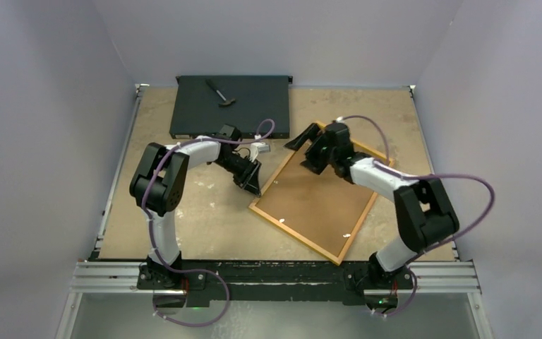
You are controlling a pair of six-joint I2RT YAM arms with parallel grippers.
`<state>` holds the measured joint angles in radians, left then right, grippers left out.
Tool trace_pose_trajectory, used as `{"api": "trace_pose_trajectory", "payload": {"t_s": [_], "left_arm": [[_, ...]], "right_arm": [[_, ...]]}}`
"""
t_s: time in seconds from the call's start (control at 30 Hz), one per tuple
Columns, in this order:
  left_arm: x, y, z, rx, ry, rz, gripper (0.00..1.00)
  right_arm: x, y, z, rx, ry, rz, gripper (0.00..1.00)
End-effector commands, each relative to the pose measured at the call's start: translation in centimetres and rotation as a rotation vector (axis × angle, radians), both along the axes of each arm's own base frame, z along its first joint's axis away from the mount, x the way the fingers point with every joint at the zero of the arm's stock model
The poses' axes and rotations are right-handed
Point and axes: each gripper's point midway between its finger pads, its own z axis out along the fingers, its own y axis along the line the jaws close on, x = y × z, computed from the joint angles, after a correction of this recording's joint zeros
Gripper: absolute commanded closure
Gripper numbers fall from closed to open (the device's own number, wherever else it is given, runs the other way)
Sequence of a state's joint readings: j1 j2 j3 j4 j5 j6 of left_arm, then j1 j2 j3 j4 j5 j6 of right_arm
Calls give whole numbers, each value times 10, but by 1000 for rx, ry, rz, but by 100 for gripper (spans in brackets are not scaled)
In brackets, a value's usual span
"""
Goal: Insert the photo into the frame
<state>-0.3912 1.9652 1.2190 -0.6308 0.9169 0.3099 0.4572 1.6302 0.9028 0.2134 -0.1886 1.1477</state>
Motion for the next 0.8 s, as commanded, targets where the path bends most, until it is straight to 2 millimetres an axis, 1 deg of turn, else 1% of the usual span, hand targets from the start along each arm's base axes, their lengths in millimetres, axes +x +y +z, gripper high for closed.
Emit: {"api": "trace_pose_trajectory", "payload": {"t_s": [0.0,0.07,0.13,0.2,0.27,0.33,0.4,0.47,0.53,0.6,0.63,0.7,0.77], "left_arm": [[4,-8,29,-60,-48,-58,69],[3,-6,32,-57,-54,-63,68],[2,-2,33,-51,-62,-72,68],[1,4,32,-32,-77,-94,68],[2,13,25,15,-106,-118,68],[4,24,17,67,-138,-137,68],[2,32,11,103,-153,-159,68],[-2,36,7,113,-155,-177,69],[-5,37,3,114,-154,-191,70],[-6,38,0,112,-152,-205,71],[-8,40,-6,117,-149,-212,72],[-8,40,-9,117,-147,-214,72],[-9,39,-12,118,-145,-215,72]], "right_arm": [[22,-84,18,-170,-49,-142,1],[33,-123,21,-261,-42,-207,1],[42,-152,25,-339,-34,-249,1],[48,-170,25,-402,-7,-278,1],[47,-183,24,-453,25,-309,1],[38,-200,20,-492,69,-353,1],[24,-219,13,-494,101,-383,1],[8,-241,4,-495,135,-410,1],[-8,-273,-7,-499,183,-462,1],[-19,-297,-17,-486,223,-513,1],[-25,-316,-22,-490,243,-579,1],[-27,-321,-27,-503,250,-608,1],[-24,-322,-33,-499,253,-620,1]]}}
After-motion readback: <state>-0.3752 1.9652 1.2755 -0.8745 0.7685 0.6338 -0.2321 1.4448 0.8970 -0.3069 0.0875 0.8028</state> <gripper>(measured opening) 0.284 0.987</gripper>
